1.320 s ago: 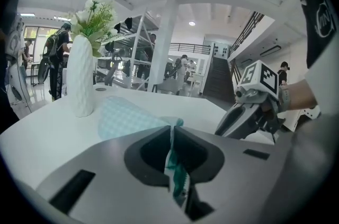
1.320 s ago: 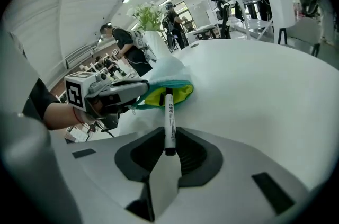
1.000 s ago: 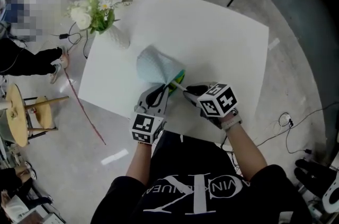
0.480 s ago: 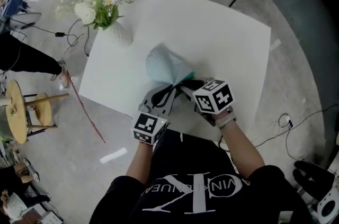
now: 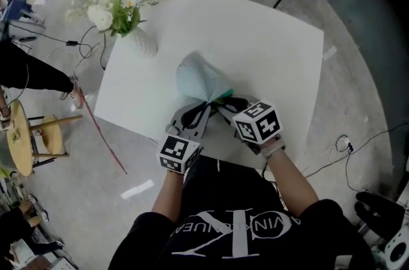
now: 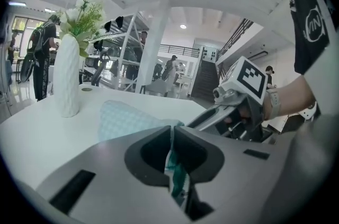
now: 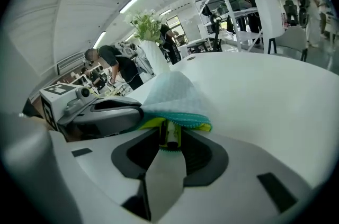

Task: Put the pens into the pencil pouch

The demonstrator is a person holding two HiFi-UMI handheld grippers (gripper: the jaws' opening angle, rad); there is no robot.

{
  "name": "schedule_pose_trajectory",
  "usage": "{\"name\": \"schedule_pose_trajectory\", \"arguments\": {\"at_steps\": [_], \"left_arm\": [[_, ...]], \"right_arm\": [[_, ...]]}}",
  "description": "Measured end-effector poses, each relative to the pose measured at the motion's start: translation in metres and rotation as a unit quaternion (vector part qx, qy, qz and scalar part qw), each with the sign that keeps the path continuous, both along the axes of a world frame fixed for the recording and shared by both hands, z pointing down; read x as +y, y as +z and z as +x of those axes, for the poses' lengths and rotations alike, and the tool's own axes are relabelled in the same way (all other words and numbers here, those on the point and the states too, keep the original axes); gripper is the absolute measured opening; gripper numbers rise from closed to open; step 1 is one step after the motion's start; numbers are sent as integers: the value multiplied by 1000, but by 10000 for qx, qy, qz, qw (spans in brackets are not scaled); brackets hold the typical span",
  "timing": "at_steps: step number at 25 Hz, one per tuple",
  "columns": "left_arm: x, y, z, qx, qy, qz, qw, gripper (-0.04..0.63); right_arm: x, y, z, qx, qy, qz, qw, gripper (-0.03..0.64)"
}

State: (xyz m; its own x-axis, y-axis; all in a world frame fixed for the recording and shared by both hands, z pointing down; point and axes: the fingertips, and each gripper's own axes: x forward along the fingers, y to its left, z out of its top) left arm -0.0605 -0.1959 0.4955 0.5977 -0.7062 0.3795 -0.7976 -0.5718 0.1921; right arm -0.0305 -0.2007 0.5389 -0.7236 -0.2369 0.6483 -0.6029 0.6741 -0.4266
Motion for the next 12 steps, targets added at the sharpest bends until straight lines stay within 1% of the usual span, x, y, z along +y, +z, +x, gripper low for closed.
{"name": "schedule_pose_trajectory", "arguments": {"at_steps": [2,5,8,12], "left_arm": [[1,4,-1,-51,-32,-65,10000,23],[5,13,-4,-188,-45,-200,9996,24],[10,24,-8,-320,-85,-383,9987,25],[17,33,-9,-278,-63,-649,9975,29]], "right_arm": [[4,-3,4,-120,-10,-26,9999,141],[7,-9,12,-270,29,8,9996,137],[5,-16,23,-425,195,110,9988,106],[0,-23,36,-559,411,183,9974,74]]}}
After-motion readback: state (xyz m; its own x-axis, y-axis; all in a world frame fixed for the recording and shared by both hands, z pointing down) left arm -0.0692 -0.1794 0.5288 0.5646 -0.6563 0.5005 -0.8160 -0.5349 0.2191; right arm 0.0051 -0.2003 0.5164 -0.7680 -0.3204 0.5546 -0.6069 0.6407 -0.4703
